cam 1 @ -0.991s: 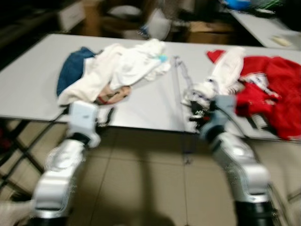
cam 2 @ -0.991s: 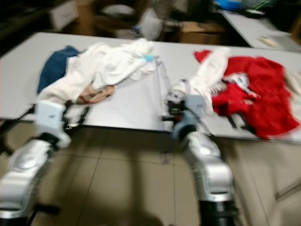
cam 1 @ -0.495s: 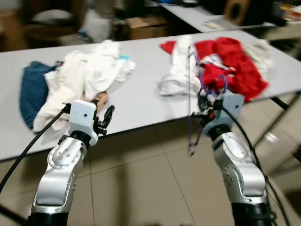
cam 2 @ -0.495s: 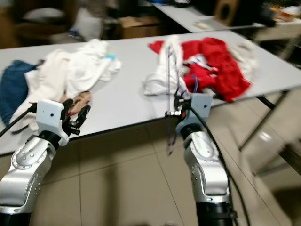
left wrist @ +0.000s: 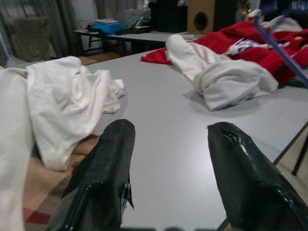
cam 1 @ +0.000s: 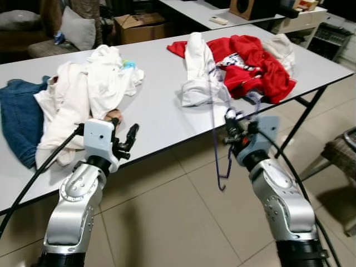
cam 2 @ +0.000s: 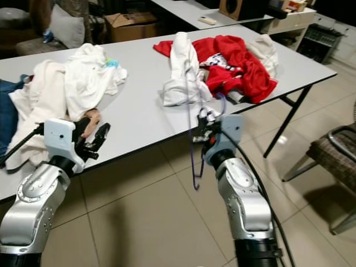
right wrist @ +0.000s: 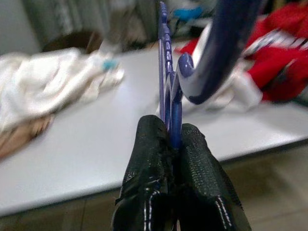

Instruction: Hang hanger

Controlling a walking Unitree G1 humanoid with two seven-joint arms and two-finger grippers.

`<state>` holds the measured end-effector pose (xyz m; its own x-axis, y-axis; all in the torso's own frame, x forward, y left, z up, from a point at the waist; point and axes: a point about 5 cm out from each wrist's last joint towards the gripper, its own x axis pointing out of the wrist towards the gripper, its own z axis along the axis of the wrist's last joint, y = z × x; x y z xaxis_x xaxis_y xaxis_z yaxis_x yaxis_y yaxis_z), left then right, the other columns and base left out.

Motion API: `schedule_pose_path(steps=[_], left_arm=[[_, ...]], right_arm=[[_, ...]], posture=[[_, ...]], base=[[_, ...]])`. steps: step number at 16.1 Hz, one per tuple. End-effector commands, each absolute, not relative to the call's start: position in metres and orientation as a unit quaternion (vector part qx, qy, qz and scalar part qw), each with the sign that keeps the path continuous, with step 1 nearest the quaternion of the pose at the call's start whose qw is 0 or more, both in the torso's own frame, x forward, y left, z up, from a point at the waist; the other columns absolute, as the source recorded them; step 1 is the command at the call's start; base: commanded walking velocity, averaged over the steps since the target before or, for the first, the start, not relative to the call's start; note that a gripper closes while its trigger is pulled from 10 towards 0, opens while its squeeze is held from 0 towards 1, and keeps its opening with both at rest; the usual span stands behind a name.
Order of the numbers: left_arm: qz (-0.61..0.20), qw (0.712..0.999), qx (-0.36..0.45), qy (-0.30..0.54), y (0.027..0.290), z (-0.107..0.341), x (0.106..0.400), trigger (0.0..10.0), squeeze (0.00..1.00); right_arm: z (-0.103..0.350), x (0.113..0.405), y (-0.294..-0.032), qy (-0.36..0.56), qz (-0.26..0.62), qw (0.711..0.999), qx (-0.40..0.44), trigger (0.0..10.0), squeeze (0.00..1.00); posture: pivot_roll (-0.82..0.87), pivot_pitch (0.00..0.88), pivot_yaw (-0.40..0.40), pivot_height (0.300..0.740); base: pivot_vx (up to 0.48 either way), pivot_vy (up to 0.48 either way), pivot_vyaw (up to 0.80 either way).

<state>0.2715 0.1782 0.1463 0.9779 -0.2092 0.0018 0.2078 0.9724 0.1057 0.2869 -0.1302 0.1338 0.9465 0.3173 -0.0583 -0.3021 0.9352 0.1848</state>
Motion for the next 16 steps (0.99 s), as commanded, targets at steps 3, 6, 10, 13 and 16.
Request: schedule_pose_path(steps=[3,6,10,13,16], left_arm=[[-0.092,0.994,0.057,-0.007,0.18,0.146,0.273,10.0,0.0],[-0.094,0.994,0.058,-0.005,0.18,0.145,0.273,10.0,0.0],[-0.076,0.995,0.068,0.0,0.184,0.142,0.274,10.0,0.0],[-0.055,0.996,0.072,0.003,0.193,0.142,0.273,10.0,0.0],[-0.036,0.996,0.084,0.012,0.201,0.141,0.273,10.0,0.0]], right_arm=[[0.125,0.283,-0.131,0.07,0.173,0.979,0.079,10.0,0.0],[0.128,0.284,-0.129,0.065,0.186,0.978,0.065,10.0,0.0],[0.127,0.286,-0.13,0.068,0.189,0.978,0.052,10.0,0.0],[0.128,0.286,-0.127,0.065,0.207,0.976,0.035,10.0,0.0],[0.129,0.287,-0.127,0.062,0.2,0.977,0.05,10.0,0.0]], posture=[[0.02,0.0,0.009,0.74],[0.02,0.0,0.006,0.74],[0.02,0.0,-0.004,0.74],[0.03,0.0,-0.01,0.74],[0.03,0.0,-0.007,0.74]], base=[[0.186,0.0,0.0],[0.353,0.0,0.46],[0.373,0.0,0.2],[0.376,0.0,0.0],[0.339,0.0,0.0]])
